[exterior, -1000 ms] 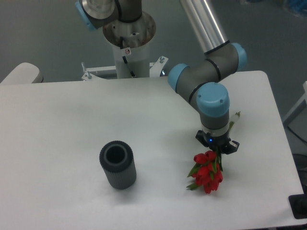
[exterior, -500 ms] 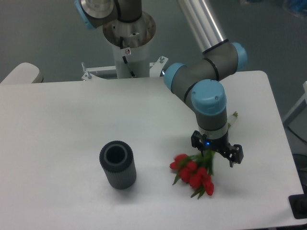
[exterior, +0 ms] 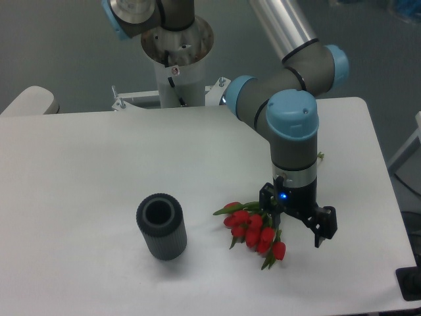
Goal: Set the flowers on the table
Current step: 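Lay the tulips flat on the table and open the gripper, then raise the open gripper up and away from the tulips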
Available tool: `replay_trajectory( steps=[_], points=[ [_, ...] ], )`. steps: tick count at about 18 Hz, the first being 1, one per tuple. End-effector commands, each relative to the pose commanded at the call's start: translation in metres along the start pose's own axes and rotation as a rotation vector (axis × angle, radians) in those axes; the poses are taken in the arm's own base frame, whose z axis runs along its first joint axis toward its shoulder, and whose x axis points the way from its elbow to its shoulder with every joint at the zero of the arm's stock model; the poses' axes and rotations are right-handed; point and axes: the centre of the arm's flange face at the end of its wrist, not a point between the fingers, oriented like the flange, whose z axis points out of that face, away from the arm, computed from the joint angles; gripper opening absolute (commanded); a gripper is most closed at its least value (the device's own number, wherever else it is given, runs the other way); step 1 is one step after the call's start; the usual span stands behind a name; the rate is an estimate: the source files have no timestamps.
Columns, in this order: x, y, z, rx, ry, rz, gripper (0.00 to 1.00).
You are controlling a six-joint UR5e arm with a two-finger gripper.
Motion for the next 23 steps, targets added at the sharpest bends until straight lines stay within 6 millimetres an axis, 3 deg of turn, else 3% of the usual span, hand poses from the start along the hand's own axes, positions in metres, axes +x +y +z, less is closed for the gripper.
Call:
replay_trajectory(
  steps=[4, 8, 15, 23],
  points=[
    [-0.018, -0.011, -0.018, 0.078, -0.008, -0.001, 1.0],
    [-0.036, -0.009, -0.032, 0.068, 0.031, -0.016, 1.0],
    [-0.071, 0.038, -0.056, 0.017, 0.103, 0.079, 1.0],
    [-0.072, 0.043, -0.059, -0.002, 0.126, 0.17, 1.0]
  ],
)
